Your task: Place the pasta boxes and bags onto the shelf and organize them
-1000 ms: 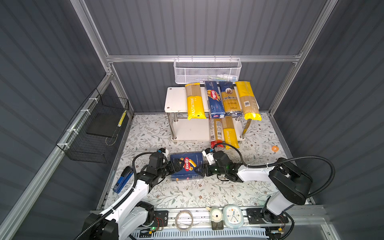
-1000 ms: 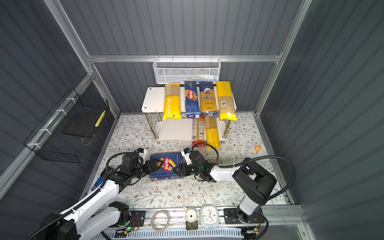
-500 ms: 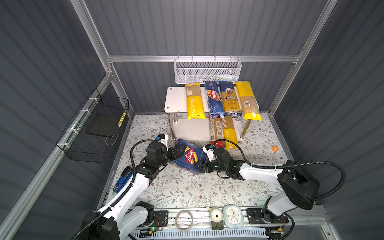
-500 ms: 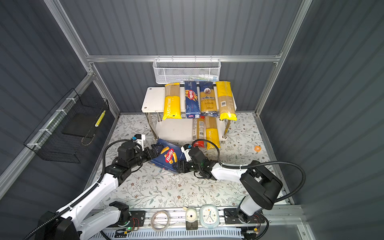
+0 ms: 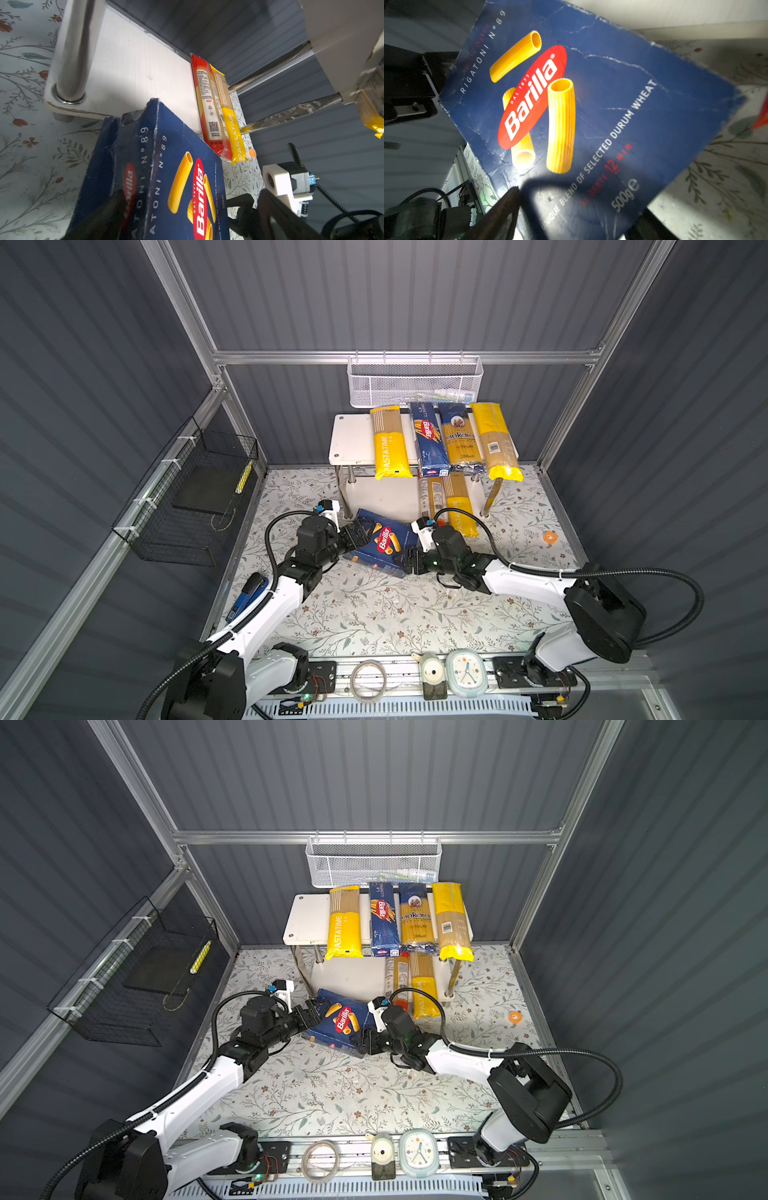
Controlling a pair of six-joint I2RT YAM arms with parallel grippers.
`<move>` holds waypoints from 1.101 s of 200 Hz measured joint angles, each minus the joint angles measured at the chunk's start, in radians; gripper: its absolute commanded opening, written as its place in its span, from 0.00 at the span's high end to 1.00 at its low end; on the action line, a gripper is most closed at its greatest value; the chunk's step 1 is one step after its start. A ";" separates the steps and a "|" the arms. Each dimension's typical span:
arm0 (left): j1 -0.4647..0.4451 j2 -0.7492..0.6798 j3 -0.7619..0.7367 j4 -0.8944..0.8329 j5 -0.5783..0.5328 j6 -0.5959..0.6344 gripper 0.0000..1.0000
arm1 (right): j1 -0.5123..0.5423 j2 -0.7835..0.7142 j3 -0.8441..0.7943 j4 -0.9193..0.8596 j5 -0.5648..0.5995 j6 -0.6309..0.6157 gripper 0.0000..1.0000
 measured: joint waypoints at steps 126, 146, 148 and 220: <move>0.000 0.057 0.041 0.037 -0.066 0.004 0.00 | -0.042 0.000 0.116 0.020 0.075 -0.039 0.23; 0.000 0.082 0.043 0.037 -0.071 0.004 0.00 | -0.049 0.015 0.129 0.046 0.087 -0.047 0.23; -0.001 0.087 0.043 0.037 -0.072 0.004 0.00 | -0.050 0.016 0.129 0.050 0.088 -0.047 0.23; -0.074 0.227 0.046 0.025 -0.084 -0.015 0.01 | -0.065 0.042 0.154 0.190 0.116 -0.056 0.23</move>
